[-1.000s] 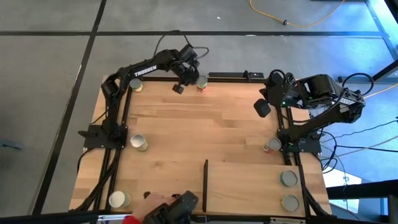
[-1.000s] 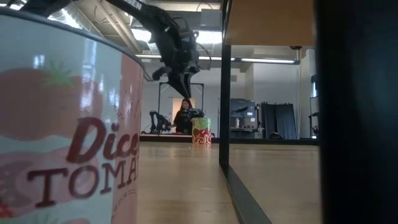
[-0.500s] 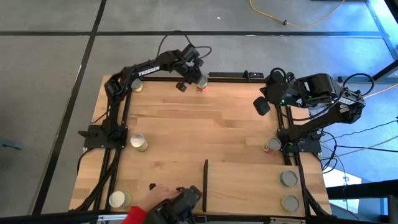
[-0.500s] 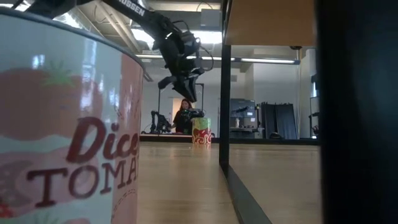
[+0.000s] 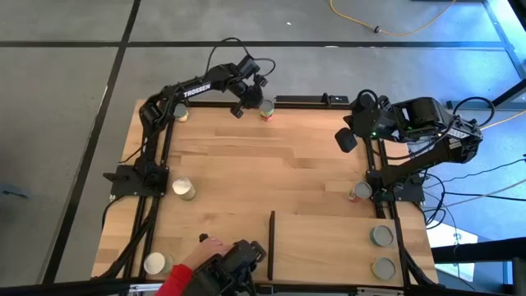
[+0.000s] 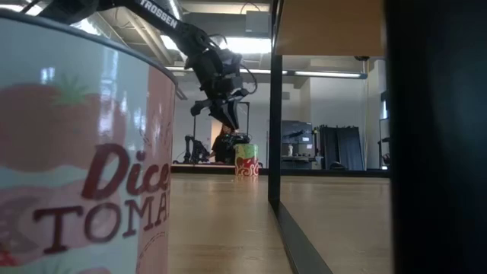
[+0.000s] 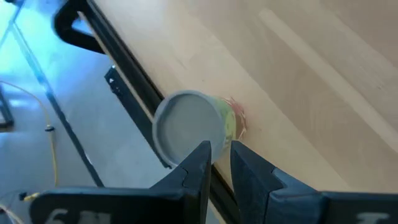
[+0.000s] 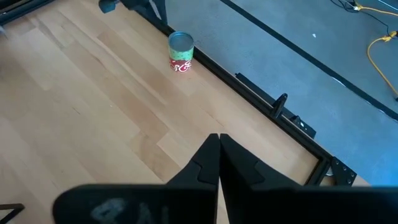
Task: Pick and place cans onto a shelf
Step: Put the canned spaghetti sauce on the shelf
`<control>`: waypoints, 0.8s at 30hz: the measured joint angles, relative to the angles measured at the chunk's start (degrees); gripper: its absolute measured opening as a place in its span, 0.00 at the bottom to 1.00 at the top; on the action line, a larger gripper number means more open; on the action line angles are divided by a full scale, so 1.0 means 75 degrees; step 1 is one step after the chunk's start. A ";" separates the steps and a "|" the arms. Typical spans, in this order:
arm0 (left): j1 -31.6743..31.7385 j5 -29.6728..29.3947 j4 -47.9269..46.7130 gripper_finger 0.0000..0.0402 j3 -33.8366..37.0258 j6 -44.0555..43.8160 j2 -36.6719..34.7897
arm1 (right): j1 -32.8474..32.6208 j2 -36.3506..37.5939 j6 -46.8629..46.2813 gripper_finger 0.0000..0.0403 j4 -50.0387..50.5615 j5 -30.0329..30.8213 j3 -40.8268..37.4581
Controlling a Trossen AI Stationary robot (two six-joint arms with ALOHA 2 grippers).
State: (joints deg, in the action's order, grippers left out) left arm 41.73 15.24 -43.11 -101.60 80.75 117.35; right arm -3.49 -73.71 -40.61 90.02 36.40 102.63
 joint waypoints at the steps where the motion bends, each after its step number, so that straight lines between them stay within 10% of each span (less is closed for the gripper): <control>1: 0.0003 0.0001 0.0035 0.13 0.0000 0.0061 0.0057 | 0.0000 0.0000 -0.0059 0.02 0.0000 0.0000 0.0000; 24: 0.0073 -0.0093 0.0405 0.13 0.0000 0.0515 0.0526 | 0.0000 0.0000 -0.0185 0.02 0.0000 0.0009 0.0000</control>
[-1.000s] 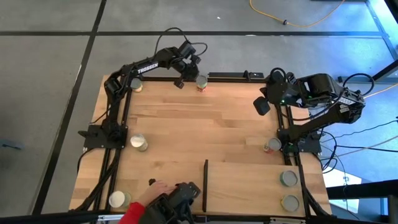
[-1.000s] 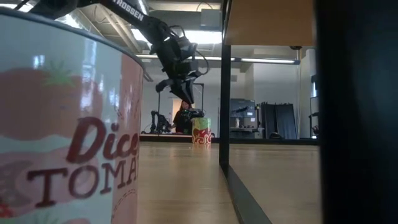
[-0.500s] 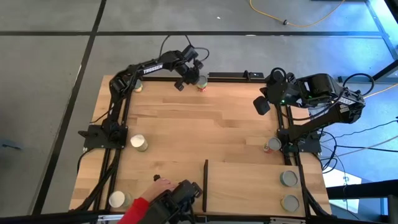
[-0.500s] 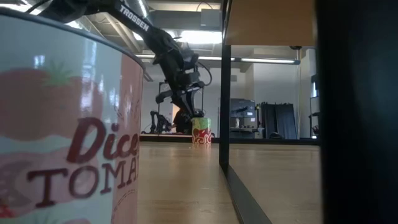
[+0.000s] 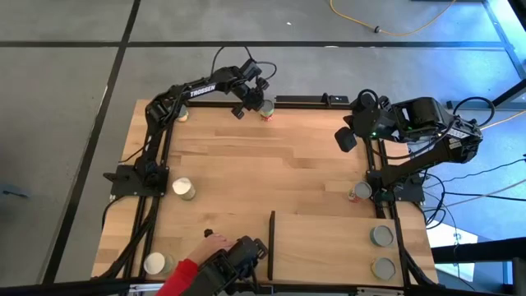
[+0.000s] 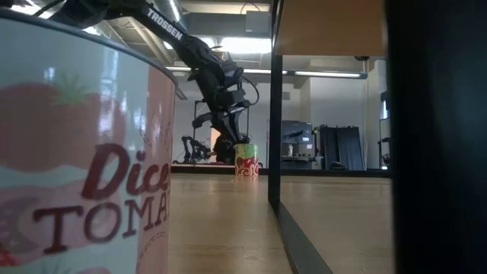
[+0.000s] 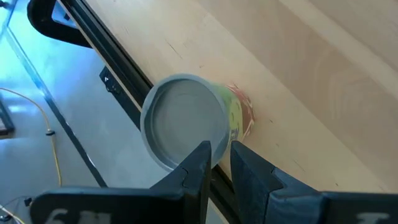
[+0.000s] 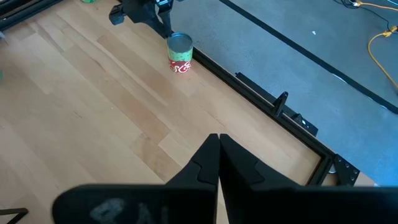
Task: Pick and place cans onto a shelf
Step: Put the canned spaghetti sauce on the shelf
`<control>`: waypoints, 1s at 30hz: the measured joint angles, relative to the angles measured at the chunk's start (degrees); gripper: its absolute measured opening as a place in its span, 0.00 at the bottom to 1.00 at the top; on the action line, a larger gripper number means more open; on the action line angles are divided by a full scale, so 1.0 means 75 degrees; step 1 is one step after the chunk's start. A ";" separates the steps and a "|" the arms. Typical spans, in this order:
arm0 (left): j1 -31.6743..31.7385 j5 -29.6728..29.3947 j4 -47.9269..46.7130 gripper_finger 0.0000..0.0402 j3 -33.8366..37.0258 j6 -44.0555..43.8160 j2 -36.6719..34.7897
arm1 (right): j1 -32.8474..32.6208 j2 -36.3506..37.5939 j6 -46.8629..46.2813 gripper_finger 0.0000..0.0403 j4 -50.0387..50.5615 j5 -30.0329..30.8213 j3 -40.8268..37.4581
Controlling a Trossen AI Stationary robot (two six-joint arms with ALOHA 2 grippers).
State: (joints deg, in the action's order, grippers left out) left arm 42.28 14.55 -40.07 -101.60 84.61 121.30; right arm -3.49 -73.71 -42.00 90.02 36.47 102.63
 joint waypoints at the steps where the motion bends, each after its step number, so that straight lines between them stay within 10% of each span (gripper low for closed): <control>1: 0.0000 -0.0001 -0.0004 0.13 0.0000 -0.0001 0.0001 | 0.0000 0.0000 0.0000 0.02 0.0000 0.0000 0.0000; 30: -0.0032 -0.0257 0.0179 0.02 -0.0011 -0.1254 0.0361 | -0.0002 0.0000 0.0009 0.02 0.0000 -0.0005 0.0000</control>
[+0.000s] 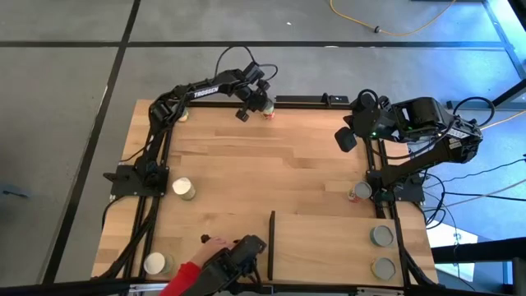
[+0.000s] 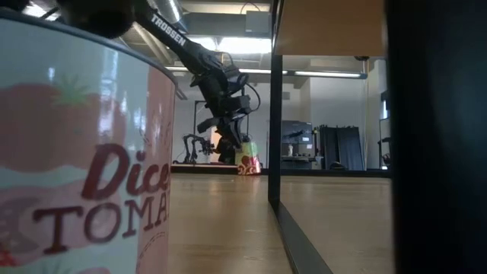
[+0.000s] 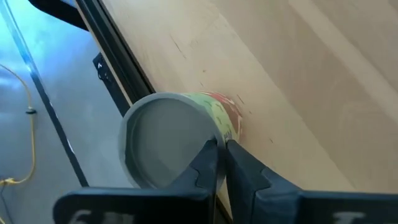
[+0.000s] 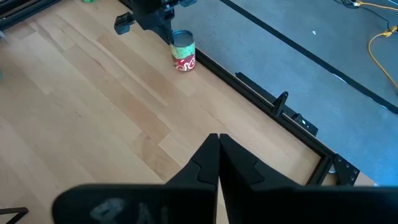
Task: Pick and place cans onto a shelf
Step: Put the canned spaghetti sauce on the shelf
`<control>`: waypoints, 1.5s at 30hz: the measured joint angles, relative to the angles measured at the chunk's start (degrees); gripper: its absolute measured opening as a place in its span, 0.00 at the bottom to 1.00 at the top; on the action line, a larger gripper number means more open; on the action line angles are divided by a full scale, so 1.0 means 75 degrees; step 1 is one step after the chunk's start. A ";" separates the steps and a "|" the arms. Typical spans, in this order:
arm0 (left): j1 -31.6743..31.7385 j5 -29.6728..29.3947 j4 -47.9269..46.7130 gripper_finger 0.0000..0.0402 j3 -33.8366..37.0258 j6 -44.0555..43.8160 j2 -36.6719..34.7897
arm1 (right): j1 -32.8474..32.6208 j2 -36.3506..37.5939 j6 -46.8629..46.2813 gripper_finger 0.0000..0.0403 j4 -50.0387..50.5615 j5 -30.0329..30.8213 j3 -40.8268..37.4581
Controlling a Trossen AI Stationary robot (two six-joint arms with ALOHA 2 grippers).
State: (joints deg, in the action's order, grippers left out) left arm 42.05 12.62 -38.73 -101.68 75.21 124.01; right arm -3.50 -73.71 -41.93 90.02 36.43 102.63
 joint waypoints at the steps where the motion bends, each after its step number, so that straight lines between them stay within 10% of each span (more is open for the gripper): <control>1: -0.0026 -0.0051 -0.0070 0.02 -0.0001 -0.0001 -0.0001 | 0.0001 0.0000 0.0000 0.02 0.0000 0.0002 0.0000; 16: -0.0444 -0.1243 -0.1137 0.02 -0.0372 -0.0754 -0.0525 | -0.0001 0.0000 0.0032 0.02 0.0000 -0.0004 0.0000; 45: -0.2440 -0.1985 -0.3739 0.02 -0.4332 -0.3156 -0.0877 | -0.0003 0.0163 0.1854 0.02 -0.0002 -0.1425 0.0000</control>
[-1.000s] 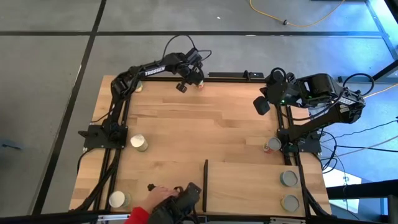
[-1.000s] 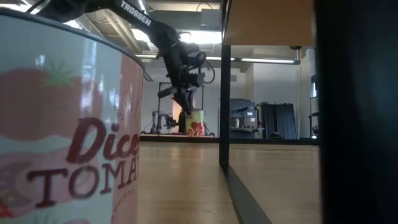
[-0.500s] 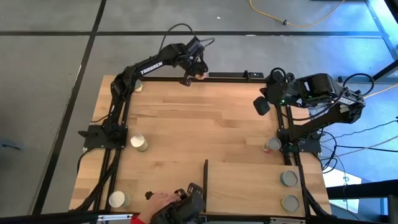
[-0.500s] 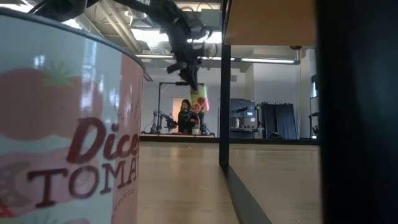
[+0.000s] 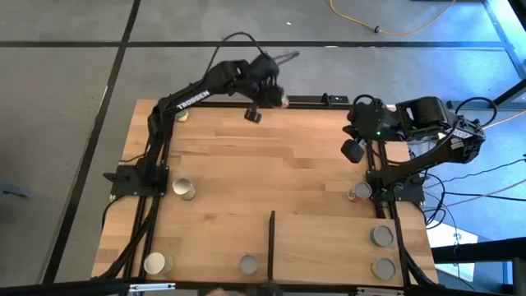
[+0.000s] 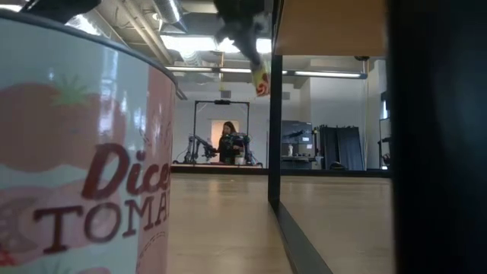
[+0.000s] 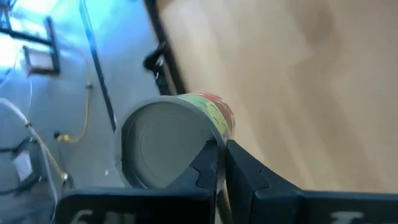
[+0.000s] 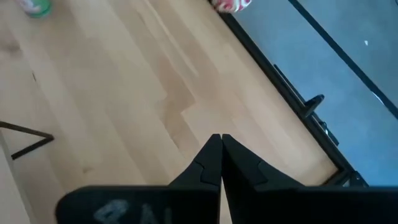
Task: Pick and place cans onto a shelf
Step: Put the canned spaghetti sauce on the shelf
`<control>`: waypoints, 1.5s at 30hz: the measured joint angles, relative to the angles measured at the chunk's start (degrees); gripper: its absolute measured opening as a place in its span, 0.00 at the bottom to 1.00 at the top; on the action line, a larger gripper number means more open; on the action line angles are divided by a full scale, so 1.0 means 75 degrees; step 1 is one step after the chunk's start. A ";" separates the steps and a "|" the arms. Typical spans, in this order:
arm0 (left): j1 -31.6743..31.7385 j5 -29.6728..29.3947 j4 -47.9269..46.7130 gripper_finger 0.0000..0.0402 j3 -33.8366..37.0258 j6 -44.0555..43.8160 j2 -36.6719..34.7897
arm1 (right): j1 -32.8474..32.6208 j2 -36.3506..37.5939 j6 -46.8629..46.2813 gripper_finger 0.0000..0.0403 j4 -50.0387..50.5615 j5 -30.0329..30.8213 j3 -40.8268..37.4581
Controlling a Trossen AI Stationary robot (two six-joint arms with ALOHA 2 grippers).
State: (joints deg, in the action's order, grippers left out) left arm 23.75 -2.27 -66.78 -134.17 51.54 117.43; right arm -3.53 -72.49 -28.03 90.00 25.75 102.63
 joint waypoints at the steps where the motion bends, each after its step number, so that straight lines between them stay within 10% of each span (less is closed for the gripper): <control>1: -0.0157 -0.0001 -0.0059 0.02 0.0000 -0.0077 -0.0021 | 0.0000 0.0024 0.0013 0.02 0.0002 0.0002 0.0000; 22: -0.4241 -0.0115 0.1059 0.02 0.0003 -0.2205 -0.0024 | 0.0000 0.0510 0.0379 0.02 -0.0001 0.0010 0.0000; 45: -0.6548 -0.0969 0.1056 0.01 0.0009 -0.4596 0.0338 | 0.0000 0.0519 -0.0027 0.02 0.0002 -0.0194 0.0000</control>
State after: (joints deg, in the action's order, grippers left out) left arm -25.36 -9.53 -58.85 -134.10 17.07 119.97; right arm -3.53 -68.60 -28.24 90.02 24.29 102.63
